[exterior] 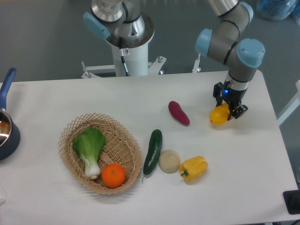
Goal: Place the mango on the table
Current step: 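Move the held mango toward the purple sweet potato and lower it, then open the gripper to release the mango onto the table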
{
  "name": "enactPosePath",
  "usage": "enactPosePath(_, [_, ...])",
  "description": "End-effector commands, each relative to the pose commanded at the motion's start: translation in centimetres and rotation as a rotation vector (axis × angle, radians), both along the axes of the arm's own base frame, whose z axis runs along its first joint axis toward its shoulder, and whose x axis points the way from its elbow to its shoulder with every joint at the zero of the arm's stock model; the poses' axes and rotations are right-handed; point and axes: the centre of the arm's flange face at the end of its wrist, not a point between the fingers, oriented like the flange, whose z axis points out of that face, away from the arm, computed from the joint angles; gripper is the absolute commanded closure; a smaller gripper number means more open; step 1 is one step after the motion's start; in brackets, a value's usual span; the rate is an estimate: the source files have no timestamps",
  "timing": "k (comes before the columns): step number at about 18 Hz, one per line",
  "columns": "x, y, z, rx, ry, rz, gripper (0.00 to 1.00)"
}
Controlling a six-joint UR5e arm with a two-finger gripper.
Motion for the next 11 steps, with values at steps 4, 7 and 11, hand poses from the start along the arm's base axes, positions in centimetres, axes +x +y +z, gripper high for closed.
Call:
enactPosePath(4, [-0.4,0.2,0.7,0.01,0.019,0.007,0.0])
enactPosePath(7, [-0.9,1.0,2.3,0.025,0.049,0.007,0.0])
enactPosePath(11, [-2.7,3.0,10.3,0.066,0.192,0.057,0.0])
